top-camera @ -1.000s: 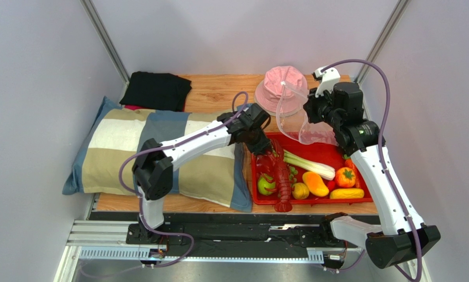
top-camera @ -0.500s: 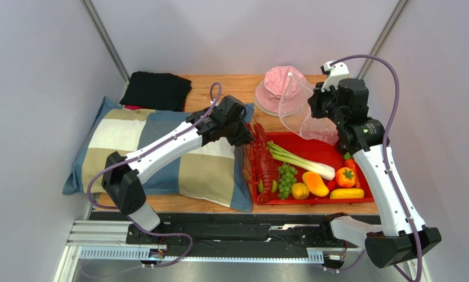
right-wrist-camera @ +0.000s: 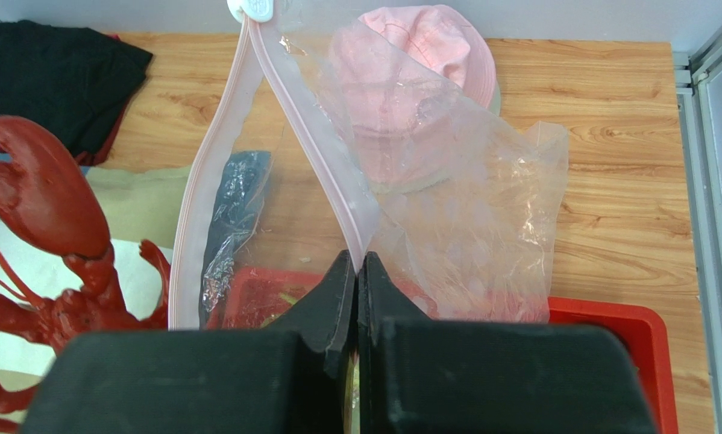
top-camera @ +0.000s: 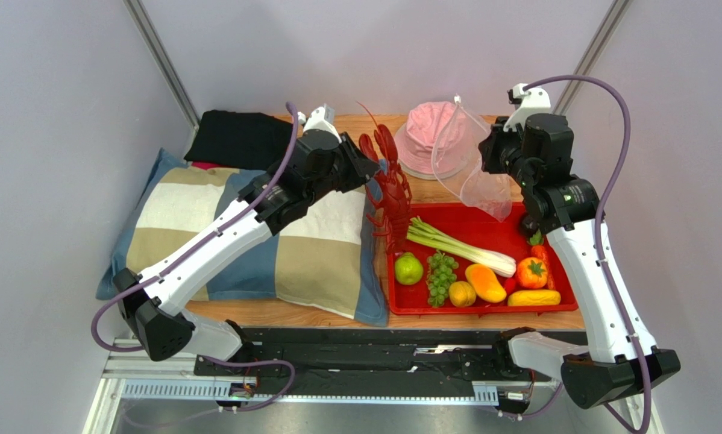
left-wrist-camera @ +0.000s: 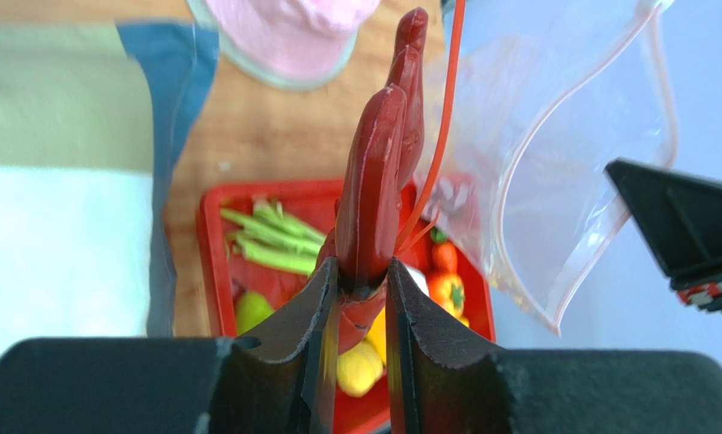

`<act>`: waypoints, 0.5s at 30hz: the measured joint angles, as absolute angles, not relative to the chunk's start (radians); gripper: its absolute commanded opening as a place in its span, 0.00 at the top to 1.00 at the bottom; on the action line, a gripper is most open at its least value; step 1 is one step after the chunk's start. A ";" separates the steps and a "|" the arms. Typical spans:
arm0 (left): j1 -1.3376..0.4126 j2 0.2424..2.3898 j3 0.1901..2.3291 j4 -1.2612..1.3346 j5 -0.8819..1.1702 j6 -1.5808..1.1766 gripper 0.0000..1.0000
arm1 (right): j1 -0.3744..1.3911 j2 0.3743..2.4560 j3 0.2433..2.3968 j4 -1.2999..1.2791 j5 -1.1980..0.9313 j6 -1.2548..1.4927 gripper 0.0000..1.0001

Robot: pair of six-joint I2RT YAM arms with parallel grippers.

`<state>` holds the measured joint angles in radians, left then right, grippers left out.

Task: Place the food in the zip-top bag and seal the zipper
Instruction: Pick up the fake lobster from the bin.

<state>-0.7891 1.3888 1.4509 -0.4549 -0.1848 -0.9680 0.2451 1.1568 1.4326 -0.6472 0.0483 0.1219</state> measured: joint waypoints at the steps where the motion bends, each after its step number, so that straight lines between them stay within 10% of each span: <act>1: -0.788 1.388 1.459 -0.443 -0.199 -0.955 1.00 | 0.245 1.160 1.439 -0.648 0.051 0.133 1.00; 15: -0.770 1.462 1.753 -0.227 -0.369 -0.796 1.00 | 0.244 1.240 1.485 -0.683 0.082 0.330 1.00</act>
<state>-0.7700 1.4620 1.7535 -0.2272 -0.3687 -0.7956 0.2436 1.2400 1.4849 -0.6827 0.0822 0.3302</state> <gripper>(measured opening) 0.288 0.011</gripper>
